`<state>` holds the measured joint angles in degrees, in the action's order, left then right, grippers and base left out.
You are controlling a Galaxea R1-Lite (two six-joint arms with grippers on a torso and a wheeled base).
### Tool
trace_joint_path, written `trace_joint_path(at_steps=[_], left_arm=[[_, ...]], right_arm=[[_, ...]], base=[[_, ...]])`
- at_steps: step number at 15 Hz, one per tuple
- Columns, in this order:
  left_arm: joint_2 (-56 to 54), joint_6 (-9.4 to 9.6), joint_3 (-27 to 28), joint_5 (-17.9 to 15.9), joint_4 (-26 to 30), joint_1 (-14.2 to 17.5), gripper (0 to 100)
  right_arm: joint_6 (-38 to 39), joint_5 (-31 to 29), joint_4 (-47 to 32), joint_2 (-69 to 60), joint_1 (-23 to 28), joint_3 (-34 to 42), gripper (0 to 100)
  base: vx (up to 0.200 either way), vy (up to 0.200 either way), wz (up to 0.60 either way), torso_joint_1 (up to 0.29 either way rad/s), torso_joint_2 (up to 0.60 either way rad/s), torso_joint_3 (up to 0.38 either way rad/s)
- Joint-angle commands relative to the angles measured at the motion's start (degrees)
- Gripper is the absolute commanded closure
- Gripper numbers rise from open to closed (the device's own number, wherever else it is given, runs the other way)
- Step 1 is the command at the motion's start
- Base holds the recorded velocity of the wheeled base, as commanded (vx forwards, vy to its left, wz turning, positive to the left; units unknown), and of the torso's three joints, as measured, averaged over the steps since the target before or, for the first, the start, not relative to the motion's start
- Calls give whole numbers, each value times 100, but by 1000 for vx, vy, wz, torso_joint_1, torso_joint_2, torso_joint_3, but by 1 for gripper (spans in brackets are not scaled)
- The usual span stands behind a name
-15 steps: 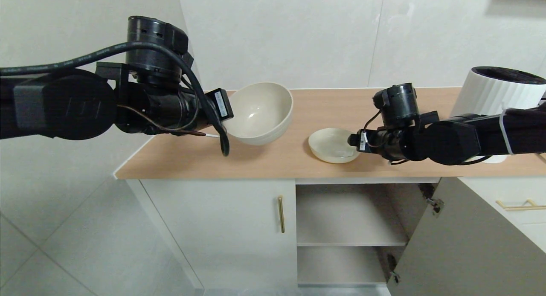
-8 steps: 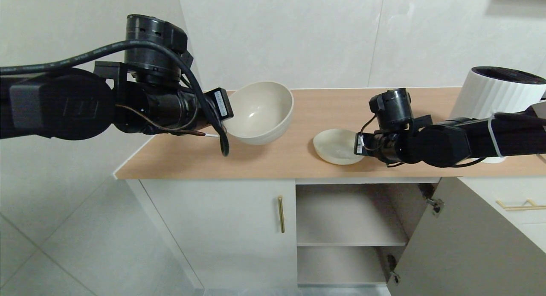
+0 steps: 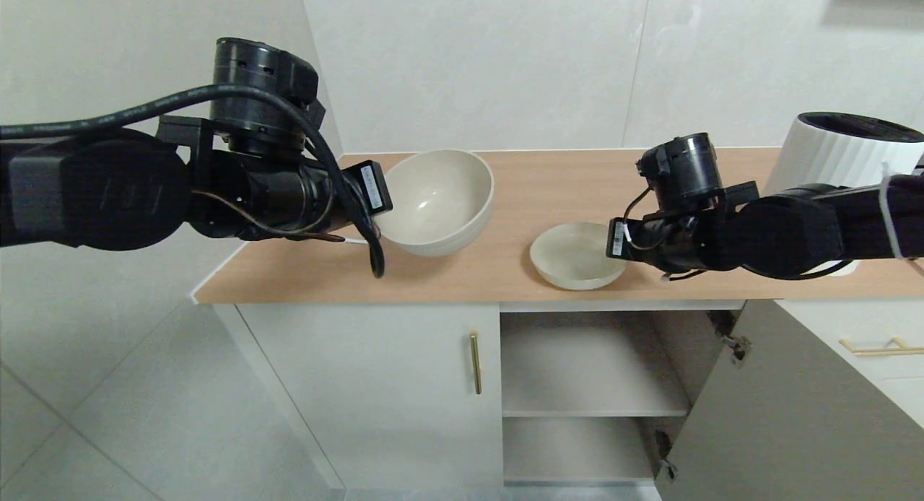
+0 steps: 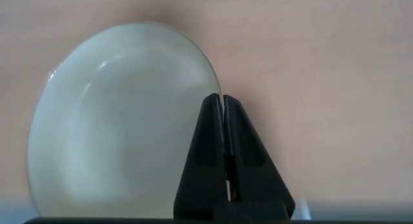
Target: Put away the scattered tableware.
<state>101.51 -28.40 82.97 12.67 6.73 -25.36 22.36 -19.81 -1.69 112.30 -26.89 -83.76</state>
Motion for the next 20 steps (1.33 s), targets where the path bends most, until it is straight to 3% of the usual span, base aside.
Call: trace_joint_path(at_steps=[1,4,11,20], left_arm=[[-299,10,-281,78,-31,-4,100],[-879,116,-976,69,-269,-83,100],[-2443,116,-2883,34,-269,-286,100],[-2065,116,-3199,-19,-269,-444,100]], right_arm=[[120,232,-367,-639,-53,106,100],[515,838,-1360,-1492,-202,325,100],[594,944,-1377,-3003,-589,2215,100],[568,935,-1052,-2995,-633,2927,100]], base=[[0,0,0,0,0,0],[0,0,0,0,0,0],[0,0,0,0,0,0],[-44,0,0,2,0,1]])
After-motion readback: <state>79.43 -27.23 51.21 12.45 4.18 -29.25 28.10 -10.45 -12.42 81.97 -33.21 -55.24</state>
